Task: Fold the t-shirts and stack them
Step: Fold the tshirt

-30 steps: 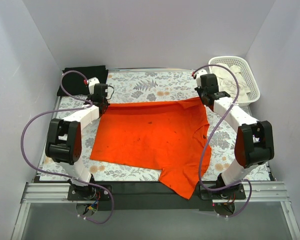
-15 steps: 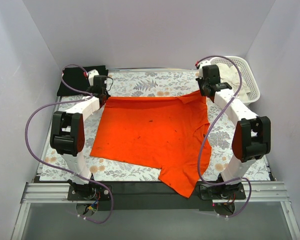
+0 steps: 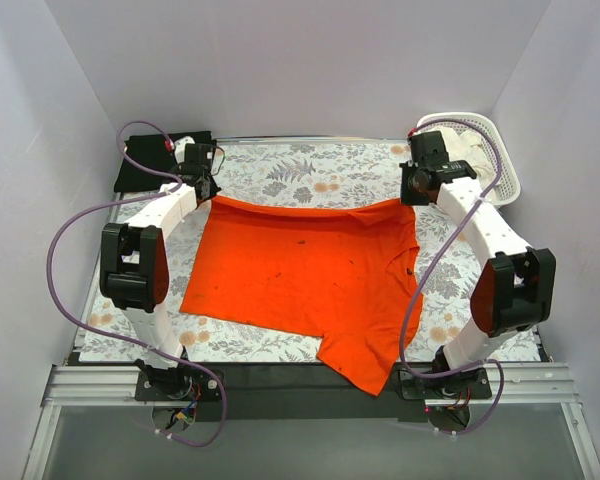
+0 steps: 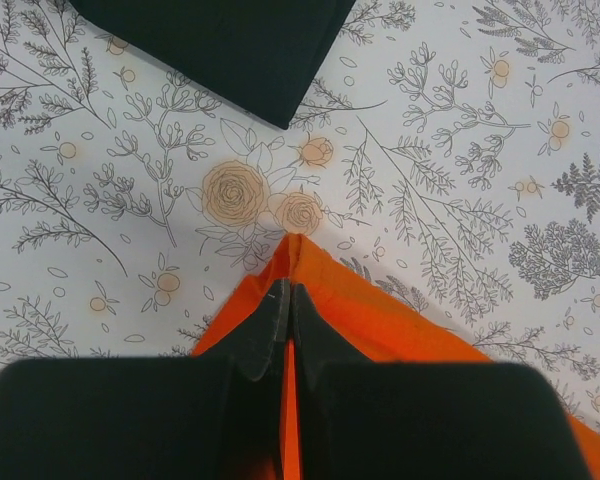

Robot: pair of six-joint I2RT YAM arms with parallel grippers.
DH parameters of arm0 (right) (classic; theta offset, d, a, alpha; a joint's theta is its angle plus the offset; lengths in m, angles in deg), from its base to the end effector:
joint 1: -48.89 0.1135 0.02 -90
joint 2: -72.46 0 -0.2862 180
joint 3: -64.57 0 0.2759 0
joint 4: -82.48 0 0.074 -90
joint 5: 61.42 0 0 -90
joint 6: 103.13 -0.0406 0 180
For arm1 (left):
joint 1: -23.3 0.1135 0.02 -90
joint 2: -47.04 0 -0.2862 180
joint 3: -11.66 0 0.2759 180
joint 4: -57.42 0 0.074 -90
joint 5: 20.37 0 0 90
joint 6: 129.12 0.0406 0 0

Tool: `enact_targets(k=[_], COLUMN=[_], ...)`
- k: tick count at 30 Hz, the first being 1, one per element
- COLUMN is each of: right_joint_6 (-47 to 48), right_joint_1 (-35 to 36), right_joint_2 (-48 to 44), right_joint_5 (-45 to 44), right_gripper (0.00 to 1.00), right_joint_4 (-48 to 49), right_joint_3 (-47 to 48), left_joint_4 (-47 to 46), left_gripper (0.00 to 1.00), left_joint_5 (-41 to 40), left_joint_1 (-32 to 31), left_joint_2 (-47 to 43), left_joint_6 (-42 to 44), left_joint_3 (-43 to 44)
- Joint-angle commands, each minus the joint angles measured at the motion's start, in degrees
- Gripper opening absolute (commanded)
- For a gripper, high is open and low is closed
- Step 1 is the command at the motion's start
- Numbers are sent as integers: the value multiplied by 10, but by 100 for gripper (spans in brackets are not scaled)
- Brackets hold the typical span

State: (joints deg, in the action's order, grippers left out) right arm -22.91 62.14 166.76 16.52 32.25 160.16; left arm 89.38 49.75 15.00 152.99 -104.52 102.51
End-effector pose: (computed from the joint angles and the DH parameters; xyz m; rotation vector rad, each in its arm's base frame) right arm 0.3835 0.0816 0.3194 0.0222 2.4010 -0.0690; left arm 0.4388 -0.0501 0.2347 -1.2575 1.9745 -0.2234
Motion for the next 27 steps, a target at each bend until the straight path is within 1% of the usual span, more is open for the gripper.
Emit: enact_targets(k=[1, 5, 11, 17, 23, 24, 27], right_joint_6=[-71, -98, -135, -147, -152, -152, -154], right_joint_1=[2, 2, 2, 3, 2, 1, 1], right_joint_2=[-39, -47, -65, -77, -87, -89, -96], right_joint_5=[12, 18, 69, 109, 116, 133, 139], right_gripper=[1, 1, 1, 1, 1, 1, 1], right_joint_4=[-42, -68, -82, -98, -112, -119, -123], right_joint_3=[-9, -27, -54, -76, -79, -78, -84], left_joint_4=[34, 60, 71, 79, 82, 82, 92], left_gripper=[0, 0, 0, 0, 0, 0, 0], left_joint_5=[-2, -3, 5, 16, 21, 21, 21], left_joint_1=[5, 9, 14, 20, 22, 23, 24], left_joint_2=[-13, -8, -11, -14, -13, -14, -22], left_joint_6=[-13, -31, -41, -53, -62, -64, -69], left_joint_3=[28, 36, 25, 21, 7, 6, -2])
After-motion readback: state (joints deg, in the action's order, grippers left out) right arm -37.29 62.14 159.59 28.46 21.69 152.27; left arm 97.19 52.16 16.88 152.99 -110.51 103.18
